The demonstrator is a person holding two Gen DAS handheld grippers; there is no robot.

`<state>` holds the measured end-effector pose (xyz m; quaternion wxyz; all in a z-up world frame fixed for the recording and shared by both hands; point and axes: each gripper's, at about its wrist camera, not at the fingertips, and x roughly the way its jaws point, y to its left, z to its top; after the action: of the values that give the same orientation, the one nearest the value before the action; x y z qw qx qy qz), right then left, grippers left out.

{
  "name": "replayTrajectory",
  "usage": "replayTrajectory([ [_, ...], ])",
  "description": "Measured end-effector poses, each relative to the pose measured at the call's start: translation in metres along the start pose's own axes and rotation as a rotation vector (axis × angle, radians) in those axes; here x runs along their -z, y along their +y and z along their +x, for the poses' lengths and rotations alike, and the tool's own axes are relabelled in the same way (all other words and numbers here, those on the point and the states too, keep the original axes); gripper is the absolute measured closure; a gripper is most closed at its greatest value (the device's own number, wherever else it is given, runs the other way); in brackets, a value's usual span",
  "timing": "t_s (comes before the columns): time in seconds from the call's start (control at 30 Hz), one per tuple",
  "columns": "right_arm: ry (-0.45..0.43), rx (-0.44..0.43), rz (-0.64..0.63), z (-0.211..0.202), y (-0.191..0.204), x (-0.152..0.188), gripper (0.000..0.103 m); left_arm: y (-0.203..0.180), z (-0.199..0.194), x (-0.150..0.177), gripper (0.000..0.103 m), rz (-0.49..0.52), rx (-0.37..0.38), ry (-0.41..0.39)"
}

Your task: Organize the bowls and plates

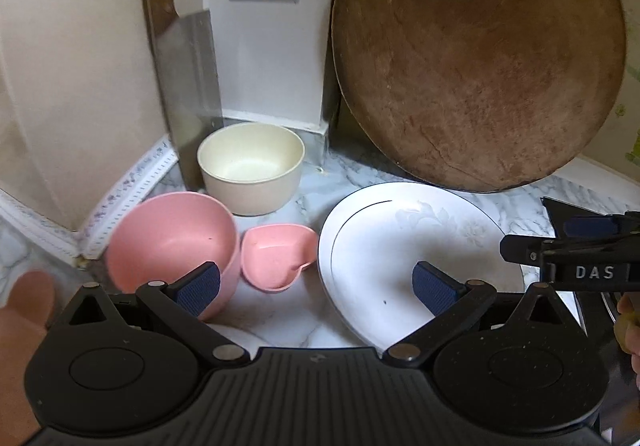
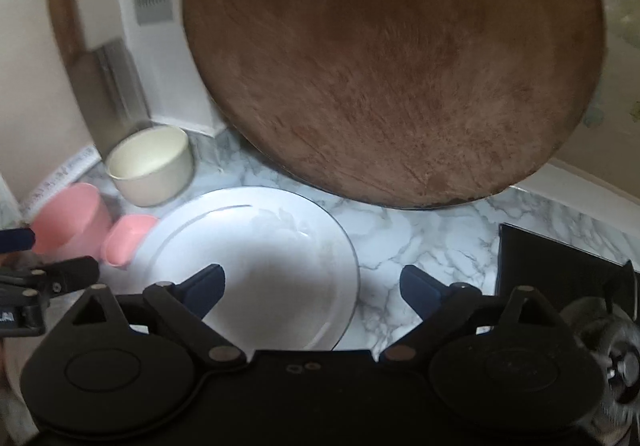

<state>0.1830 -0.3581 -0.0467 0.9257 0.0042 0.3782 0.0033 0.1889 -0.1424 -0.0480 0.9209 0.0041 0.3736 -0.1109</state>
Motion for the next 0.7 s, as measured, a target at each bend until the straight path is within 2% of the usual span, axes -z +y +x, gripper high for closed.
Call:
replayTrajectory([
  [0.07,0.023,-0.002,-0.006,0.013,-0.006,-0.004,0.011,0.0,0.011,-0.003,0.0,-0.011,-0.003,0.017],
  [0.3,0.106,-0.057,0.066,0.052,-0.027,-0.013,0.027,0.0,0.039,-0.007,0.003,-0.049,0.015,0.065],
  [0.4,0.129,-0.063,0.075,0.061,-0.032,-0.015,0.034,-0.001,0.049,-0.008,0.014,-0.058,0.003,0.089],
  [0.5,0.15,-0.076,0.075,0.068,-0.034,-0.018,0.042,0.0,0.058,-0.007,0.037,-0.074,-0.007,0.125],
  [0.7,0.198,-0.115,0.099,0.082,-0.037,-0.02,0.059,0.003,0.068,-0.003,0.05,-0.099,-0.008,0.161],
])
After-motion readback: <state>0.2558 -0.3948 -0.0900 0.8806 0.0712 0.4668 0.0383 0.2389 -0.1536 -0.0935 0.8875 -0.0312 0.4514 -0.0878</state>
